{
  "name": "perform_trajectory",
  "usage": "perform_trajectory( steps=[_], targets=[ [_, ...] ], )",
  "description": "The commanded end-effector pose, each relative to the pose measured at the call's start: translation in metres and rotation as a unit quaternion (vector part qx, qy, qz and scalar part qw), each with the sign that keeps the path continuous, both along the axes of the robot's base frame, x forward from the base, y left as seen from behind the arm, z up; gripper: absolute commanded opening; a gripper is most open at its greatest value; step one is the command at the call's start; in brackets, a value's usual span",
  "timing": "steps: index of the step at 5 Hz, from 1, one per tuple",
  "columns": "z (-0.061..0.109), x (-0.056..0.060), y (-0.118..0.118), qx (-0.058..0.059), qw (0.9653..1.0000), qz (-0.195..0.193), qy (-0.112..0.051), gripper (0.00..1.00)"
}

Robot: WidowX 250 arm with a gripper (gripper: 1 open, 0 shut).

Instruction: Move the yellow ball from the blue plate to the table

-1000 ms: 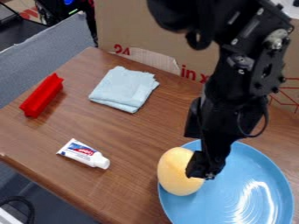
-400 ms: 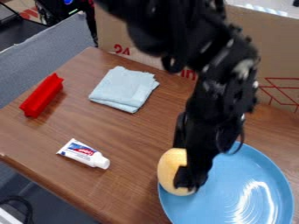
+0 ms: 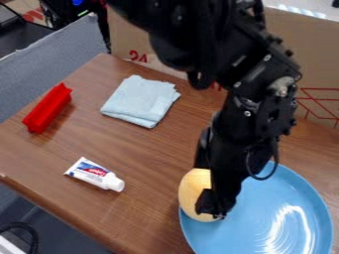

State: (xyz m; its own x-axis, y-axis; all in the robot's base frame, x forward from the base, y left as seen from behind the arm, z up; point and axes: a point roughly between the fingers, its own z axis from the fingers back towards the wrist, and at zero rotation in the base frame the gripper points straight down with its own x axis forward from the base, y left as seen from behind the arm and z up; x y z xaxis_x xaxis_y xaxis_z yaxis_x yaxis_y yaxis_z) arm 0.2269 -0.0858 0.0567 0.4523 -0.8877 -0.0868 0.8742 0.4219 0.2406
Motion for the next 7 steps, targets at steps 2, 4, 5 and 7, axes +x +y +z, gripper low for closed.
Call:
perform_trajectory(
  steps=[2,4,5,7],
  targets=[
    [-0.006,0.006,0.0,-0.009,0.9998,0.017,0.002,0.0],
    [0.016,0.031,0.009,0.005,0.9984,0.055,-0.016,0.0],
    [0.045,0.047,0.017,0.019,0.9955,0.085,-0.038,0.0],
    [0.06,0.071,0.017,0.04,0.9899,0.116,-0.07,0.0]
  ],
)
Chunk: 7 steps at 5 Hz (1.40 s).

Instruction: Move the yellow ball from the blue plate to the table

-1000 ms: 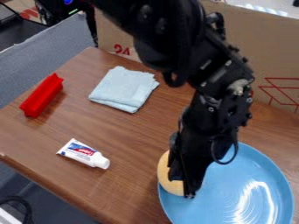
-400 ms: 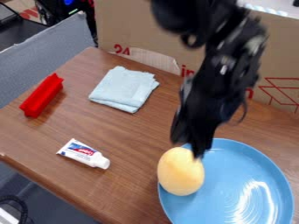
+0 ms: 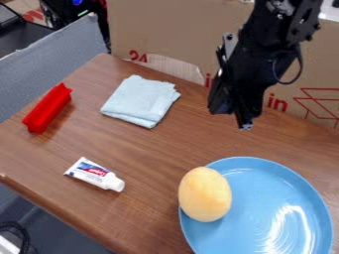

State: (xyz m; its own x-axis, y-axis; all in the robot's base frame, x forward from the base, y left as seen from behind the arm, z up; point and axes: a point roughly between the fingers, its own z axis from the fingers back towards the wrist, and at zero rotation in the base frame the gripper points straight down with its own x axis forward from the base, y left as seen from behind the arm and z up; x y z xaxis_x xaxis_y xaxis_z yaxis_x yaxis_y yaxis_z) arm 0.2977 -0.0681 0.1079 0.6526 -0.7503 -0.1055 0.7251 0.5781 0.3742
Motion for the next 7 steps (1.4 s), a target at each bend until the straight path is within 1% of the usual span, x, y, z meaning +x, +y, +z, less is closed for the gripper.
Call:
perform_trajectory(
  steps=[1,2,3,4,5,6,7],
  targets=[
    [0.011,-0.004,0.007,-0.011,0.9998,-0.003,-0.015,1.0],
    [0.005,-0.006,0.007,-0.01,0.9998,0.006,-0.018,1.0],
    [0.006,-0.009,0.008,-0.02,0.9997,0.009,-0.013,1.0],
    [0.005,-0.025,0.004,-0.035,0.9987,0.035,-0.012,1.0],
    [-0.002,-0.037,0.013,-0.059,0.9957,0.069,-0.019,1.0],
    [-0.012,-0.044,0.017,-0.077,0.9927,0.089,-0.025,1.0],
    [-0.03,-0.048,0.014,-0.084,0.9913,0.094,-0.035,1.0]
  ],
)
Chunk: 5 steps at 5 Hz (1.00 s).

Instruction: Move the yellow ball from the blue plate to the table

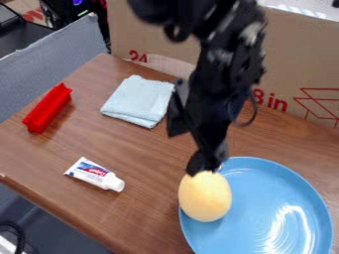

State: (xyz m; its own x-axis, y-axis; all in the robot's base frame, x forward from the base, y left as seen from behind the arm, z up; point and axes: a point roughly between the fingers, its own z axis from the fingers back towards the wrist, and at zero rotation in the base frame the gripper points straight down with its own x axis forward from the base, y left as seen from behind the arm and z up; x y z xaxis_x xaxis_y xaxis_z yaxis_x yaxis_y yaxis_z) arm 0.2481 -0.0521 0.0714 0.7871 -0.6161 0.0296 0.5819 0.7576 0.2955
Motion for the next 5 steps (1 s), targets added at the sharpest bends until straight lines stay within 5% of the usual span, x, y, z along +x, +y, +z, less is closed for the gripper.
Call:
perform_trajectory(
  steps=[1,5],
  targets=[
    [-0.001,0.01,0.001,-0.016,0.9991,-0.011,-0.037,1.0],
    [-0.034,0.009,-0.023,-0.066,0.9958,-0.064,0.008,1.0]
  ],
)
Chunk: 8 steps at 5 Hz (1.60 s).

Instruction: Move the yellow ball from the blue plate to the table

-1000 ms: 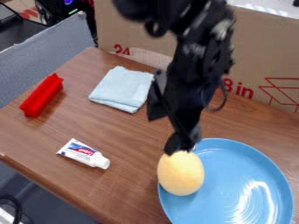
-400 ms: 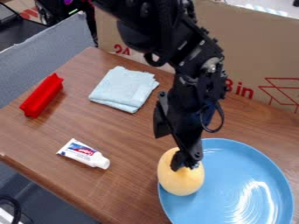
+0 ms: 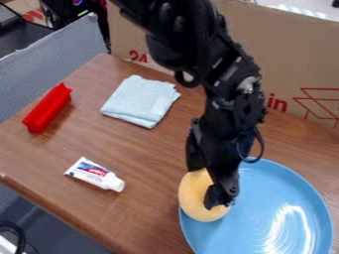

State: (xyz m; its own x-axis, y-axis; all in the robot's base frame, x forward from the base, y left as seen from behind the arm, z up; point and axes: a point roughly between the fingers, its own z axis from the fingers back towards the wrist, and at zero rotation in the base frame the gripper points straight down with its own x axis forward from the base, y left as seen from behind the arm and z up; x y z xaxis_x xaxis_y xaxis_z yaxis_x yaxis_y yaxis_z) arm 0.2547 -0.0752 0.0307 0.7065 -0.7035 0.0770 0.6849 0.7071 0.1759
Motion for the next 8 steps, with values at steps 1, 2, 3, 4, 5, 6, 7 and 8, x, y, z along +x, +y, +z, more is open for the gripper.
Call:
perform_trajectory(
  steps=[1,2,3,4,5,6,7,8],
  targets=[
    [-0.002,-0.001,-0.003,-0.01,0.9999,0.0,-0.011,1.0],
    [-0.01,0.004,-0.003,-0.011,0.9999,-0.008,-0.01,1.0],
    [-0.011,0.001,0.0,-0.013,0.9999,-0.008,-0.005,0.0],
    [-0.008,-0.002,-0.002,-0.012,0.9999,-0.008,0.0,0.0],
    [0.003,0.003,0.006,-0.019,0.9998,-0.004,0.001,0.0],
    [0.009,0.002,0.015,-0.019,0.9998,-0.001,-0.002,0.0],
    [0.022,0.002,0.019,-0.018,0.9998,0.004,-0.003,0.0],
    [0.012,0.003,0.03,-0.016,0.9998,0.007,-0.006,0.0]
  ],
)
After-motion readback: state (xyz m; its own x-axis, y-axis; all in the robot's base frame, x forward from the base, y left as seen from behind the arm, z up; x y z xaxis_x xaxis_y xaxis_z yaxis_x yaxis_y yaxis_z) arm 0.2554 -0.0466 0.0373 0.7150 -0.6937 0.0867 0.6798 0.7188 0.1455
